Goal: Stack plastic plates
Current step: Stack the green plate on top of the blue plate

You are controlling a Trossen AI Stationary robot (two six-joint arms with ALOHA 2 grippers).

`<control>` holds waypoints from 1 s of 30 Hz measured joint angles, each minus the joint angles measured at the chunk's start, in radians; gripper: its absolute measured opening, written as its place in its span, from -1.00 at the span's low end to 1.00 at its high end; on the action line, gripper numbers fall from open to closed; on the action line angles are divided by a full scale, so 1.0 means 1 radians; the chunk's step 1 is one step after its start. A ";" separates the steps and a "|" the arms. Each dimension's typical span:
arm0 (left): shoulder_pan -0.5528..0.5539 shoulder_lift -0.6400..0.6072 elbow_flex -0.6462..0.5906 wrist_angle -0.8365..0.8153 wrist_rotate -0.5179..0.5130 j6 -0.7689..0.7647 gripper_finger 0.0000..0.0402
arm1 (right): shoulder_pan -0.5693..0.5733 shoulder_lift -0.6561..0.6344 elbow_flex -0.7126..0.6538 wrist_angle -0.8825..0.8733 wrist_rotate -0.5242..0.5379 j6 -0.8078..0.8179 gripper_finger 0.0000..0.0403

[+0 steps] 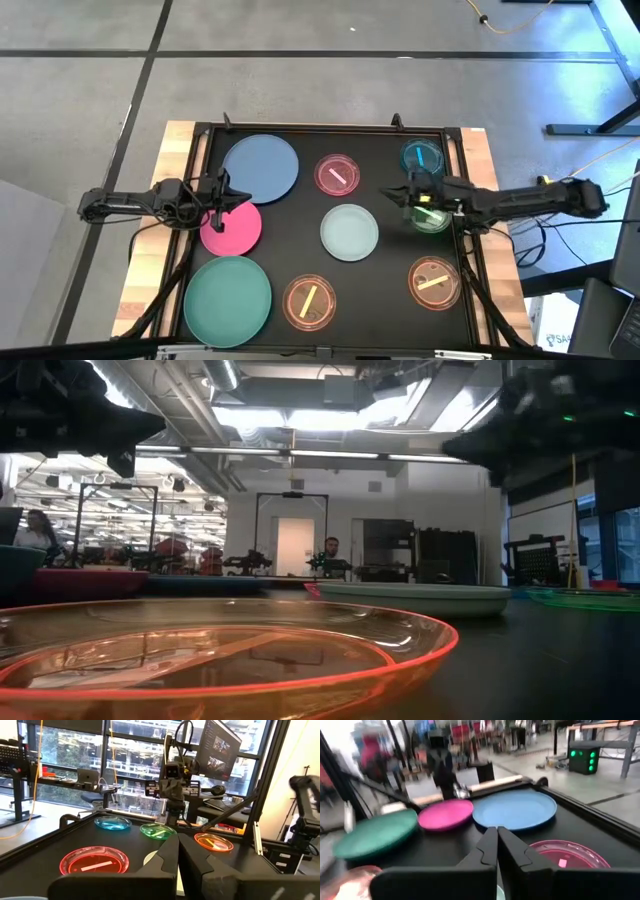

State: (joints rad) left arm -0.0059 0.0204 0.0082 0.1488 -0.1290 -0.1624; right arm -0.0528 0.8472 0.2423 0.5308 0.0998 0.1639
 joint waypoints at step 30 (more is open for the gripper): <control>0.000 -0.001 0.000 0.001 0.046 0.007 -1.00 | 0.197 1.183 1.074 -0.277 -0.259 0.121 -0.07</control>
State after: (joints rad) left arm -0.0055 0.0196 0.0080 0.1501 -0.0827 -0.1551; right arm 0.1444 2.0297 1.3160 0.2538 -0.1589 0.2852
